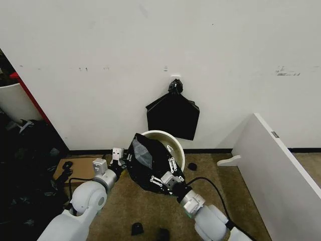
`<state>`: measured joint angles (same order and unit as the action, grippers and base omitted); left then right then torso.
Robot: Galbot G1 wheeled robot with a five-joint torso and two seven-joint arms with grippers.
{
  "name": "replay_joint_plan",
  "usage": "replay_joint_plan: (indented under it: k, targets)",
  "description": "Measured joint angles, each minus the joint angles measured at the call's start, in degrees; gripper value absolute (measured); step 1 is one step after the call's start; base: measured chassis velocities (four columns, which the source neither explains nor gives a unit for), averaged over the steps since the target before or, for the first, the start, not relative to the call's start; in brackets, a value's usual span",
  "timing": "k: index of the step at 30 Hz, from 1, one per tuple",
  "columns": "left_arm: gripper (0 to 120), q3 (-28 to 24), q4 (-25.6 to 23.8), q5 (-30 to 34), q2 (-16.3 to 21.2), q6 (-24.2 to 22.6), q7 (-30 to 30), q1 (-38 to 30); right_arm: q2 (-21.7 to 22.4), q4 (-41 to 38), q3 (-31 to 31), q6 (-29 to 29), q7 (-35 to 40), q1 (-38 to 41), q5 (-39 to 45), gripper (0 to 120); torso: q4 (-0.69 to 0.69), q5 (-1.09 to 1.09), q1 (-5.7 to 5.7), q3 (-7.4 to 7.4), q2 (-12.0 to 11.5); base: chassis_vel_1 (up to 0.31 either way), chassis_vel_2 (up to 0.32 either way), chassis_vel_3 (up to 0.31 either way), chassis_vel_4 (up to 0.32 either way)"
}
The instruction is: Place the garbage bag over the trash bin.
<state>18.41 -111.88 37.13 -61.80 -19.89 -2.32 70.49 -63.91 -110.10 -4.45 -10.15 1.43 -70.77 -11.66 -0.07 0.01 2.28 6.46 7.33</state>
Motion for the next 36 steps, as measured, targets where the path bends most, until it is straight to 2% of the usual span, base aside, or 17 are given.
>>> replay_joint_plan:
  k: [5,7,11,12,16,22,29,36]
  targets:
    - [1,0.18,-0.52,0.05,0.57,-0.1,-0.2,0.21,-1.1,0.83,-0.43,4.39,1.25,0.85,-3.38,38,0.0,0.01,0.0,0.0,0.0,0.0,0.0,0.0,0.0]
    - [1,0.19,-0.57,0.06,0.66,-0.15,-0.22,0.22,-1.12,0.82,0.18,4.36,0.31,0.75,-3.45,34,0.0,0.0,0.0,0.0,0.0,0.0,0.0,0.0,0.0]
    - [1,0.17,-0.3,-0.2,0.68,-0.35,-0.47,0.28,-1.1,1.05,4.11,0.89,-6.09,-0.16,-2.4,17,0.0,0.01,0.0,0.0,0.0,0.0,0.0,0.0,0.0]
    - [1,0.17,-0.3,-0.2,0.68,-0.35,-0.47,0.28,-1.1,1.05,4.11,0.89,-6.09,-0.16,-2.4,17,0.0,0.01,0.0,0.0,0.0,0.0,0.0,0.0,0.0]
    - [1,0.06,-0.4,-0.59,0.44,-0.53,-0.49,0.37,-1.07,1.03,6.0,-0.57,-8.99,-0.76,-2.48,0,0.0,0.01,0.0,0.0,0.0,0.0,0.0,0.0,0.0]
    - [1,-0.06,-0.8,-0.85,0.25,-0.63,-0.51,0.5,-1.08,0.8,7.78,-2.23,-13.71,-1.28,-2.06,0,0.01,0.01,0.0,0.0,0.0,0.0,0.0,0.0,0.0]
    - [1,0.05,-0.75,-1.61,0.61,-0.56,-0.49,0.89,-1.37,-0.25,8.34,-2.18,-11.53,-1.29,-1.89,0,0.0,0.01,0.0,-0.01,0.0,0.0,0.0,0.0,0.0]
    - [1,-0.02,0.25,-3.25,2.32,0.3,0.06,1.95,-1.16,-2.97,13.64,-5.27,-9.78,1.35,-9.87,0,0.0,0.0,0.0,-0.01,0.01,0.0,0.0,0.0,0.0]
